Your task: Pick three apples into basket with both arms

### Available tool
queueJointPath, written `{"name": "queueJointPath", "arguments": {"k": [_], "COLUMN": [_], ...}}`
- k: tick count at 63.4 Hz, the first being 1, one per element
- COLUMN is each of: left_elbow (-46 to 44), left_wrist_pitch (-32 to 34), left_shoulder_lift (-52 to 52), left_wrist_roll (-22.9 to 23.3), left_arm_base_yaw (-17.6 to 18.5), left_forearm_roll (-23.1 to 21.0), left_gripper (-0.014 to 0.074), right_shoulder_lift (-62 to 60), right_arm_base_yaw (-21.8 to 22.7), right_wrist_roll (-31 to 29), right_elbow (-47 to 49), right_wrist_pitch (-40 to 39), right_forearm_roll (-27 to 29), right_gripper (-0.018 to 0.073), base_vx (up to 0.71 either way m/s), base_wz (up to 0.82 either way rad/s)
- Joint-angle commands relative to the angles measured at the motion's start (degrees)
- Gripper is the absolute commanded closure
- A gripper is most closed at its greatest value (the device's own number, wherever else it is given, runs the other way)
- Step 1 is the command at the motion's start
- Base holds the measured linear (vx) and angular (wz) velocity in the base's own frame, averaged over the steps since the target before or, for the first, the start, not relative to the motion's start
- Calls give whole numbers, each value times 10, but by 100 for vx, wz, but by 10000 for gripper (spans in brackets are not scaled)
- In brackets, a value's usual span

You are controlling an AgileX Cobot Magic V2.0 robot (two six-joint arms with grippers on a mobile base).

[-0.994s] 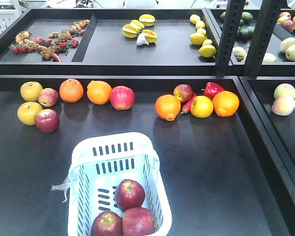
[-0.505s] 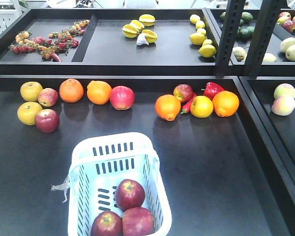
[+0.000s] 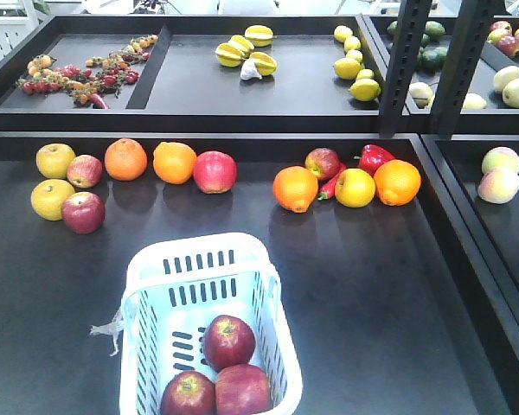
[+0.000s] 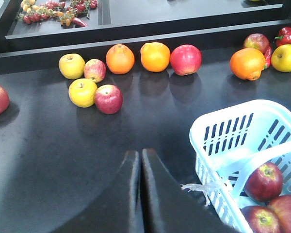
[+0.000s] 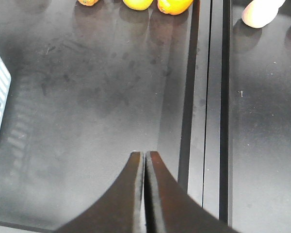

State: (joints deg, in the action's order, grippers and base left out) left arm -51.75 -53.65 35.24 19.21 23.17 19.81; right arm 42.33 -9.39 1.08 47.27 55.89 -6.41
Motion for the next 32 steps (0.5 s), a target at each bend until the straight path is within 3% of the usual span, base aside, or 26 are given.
{"name": "queueJointPath", "arguments": {"k": [1,8,16,32], "left_elbow": [-14,-3,43,162], "left_wrist_pitch": [55,102,202,393], "left_shoulder_lift": [2,2,2,-10], "left_wrist_roll": [5,5,-18,-21], "left_arm_base_yaw": [2,2,-1,-58], "left_forearm_roll": [17,17,18,0], "left_gripper": [604,604,604,604], "right_shoulder_lift": [-1,-1,-1,-1], "right_arm_base_yaw": [3,3,3,3], "right_wrist_roll": [-1,-1,-1,-1], "right_elbow": [15,15,15,15], "right_wrist_pitch": [-35,-35,-35,-35], "right_forearm_roll": [-9,-9,-9,-9], "right_gripper": [568,568,568,568], "base_vx": [0,0,0,0], "base_wz": [0,0,0,0]}}
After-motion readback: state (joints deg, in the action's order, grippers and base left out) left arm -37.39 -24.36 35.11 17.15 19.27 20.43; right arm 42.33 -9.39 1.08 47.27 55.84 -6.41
